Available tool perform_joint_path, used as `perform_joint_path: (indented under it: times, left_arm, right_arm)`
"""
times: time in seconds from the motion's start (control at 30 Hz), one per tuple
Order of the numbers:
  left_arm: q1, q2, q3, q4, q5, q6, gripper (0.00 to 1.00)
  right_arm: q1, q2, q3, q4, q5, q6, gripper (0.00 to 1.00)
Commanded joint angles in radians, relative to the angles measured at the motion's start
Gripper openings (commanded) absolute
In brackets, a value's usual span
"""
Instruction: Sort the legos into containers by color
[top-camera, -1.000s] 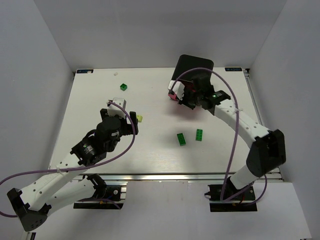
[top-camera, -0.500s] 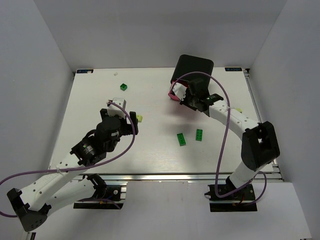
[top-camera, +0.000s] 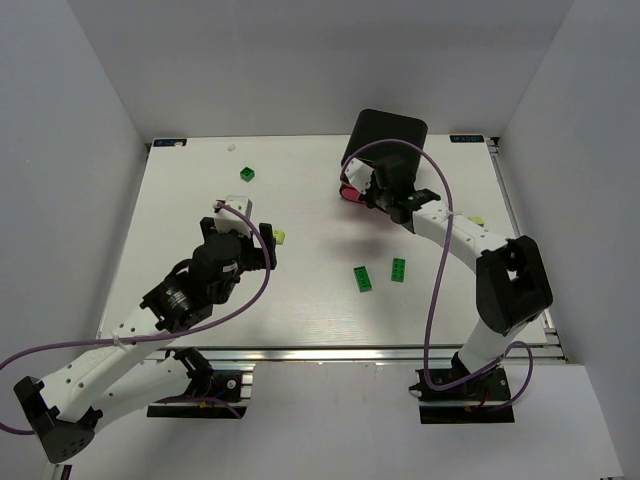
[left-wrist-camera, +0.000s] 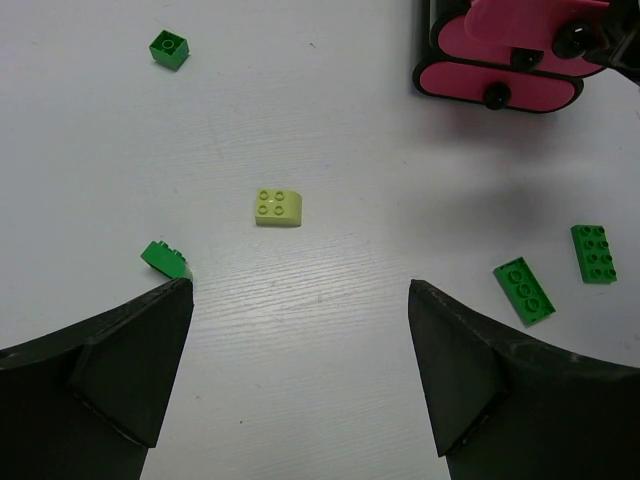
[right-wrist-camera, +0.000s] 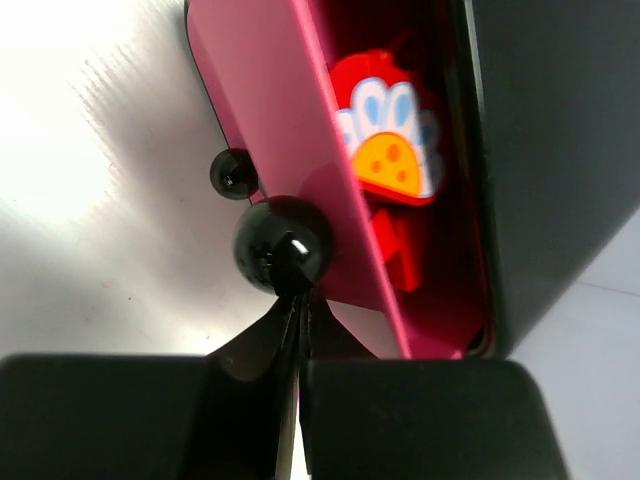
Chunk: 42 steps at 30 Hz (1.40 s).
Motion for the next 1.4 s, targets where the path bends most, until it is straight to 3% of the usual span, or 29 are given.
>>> perform_joint_path:
  times: [0.0,0.43,0.93,1.0,1.03,1.1,1.17,1.2,1.3,1.33,1.37]
  left_arm:
    - [-0.005,-0.016,-0.011,0.014,0.005,0.009,0.98]
    - [-0.005,-0.017,-0.017,0.027,0.028,0.020,0.98]
    - [-0.005,-0.031,-0.031,0.055,0.110,0.042,0.98]
    - [-0.005,-0.037,-0.037,0.076,0.152,0.051,0.98]
    - [-0.005,-0.043,-0.048,0.087,0.204,0.060,0.97]
    - [-0.005,-0.042,-0.060,0.125,0.268,0.065,0.91]
    - [0.005,-0.013,-0.077,0.158,0.375,0.057,0.81]
    - [0.005,0.005,-0.079,0.190,0.419,0.049,0.66]
    - [0.005,0.125,-0.063,0.263,0.503,-0.001,0.36]
    - [0.005,0.159,-0.053,0.283,0.523,-0.032,0.23]
    - [0.005,0.233,-0.028,0.300,0.528,-0.052,0.21]
  right_arm:
    - [-0.006,0.036,0.062,0.067,0.036,0.007,0.00]
    - [-0.019,0.123,0.139,0.109,0.126,-0.005,0.00]
    - [-0.055,0.131,0.176,0.054,0.093,-0.006,0.00]
    - [-0.051,0.111,0.189,-0.023,-0.029,0.015,0.00]
    - [-0.049,0.078,0.197,-0.148,-0.106,0.024,0.00]
    - [-0.049,0.000,0.208,-0.251,-0.359,0.085,0.00]
    - [-0.054,-0.068,0.185,-0.317,-0.521,0.145,0.12]
    - [-0.058,-0.106,0.160,-0.315,-0.554,0.205,0.37]
    - [-0.074,-0.293,0.026,-0.232,-0.604,0.347,0.83]
    - [-0.084,-0.323,-0.034,-0.214,-0.610,0.378,0.89]
    - [-0.092,-0.349,-0.060,-0.198,-0.617,0.411,0.89]
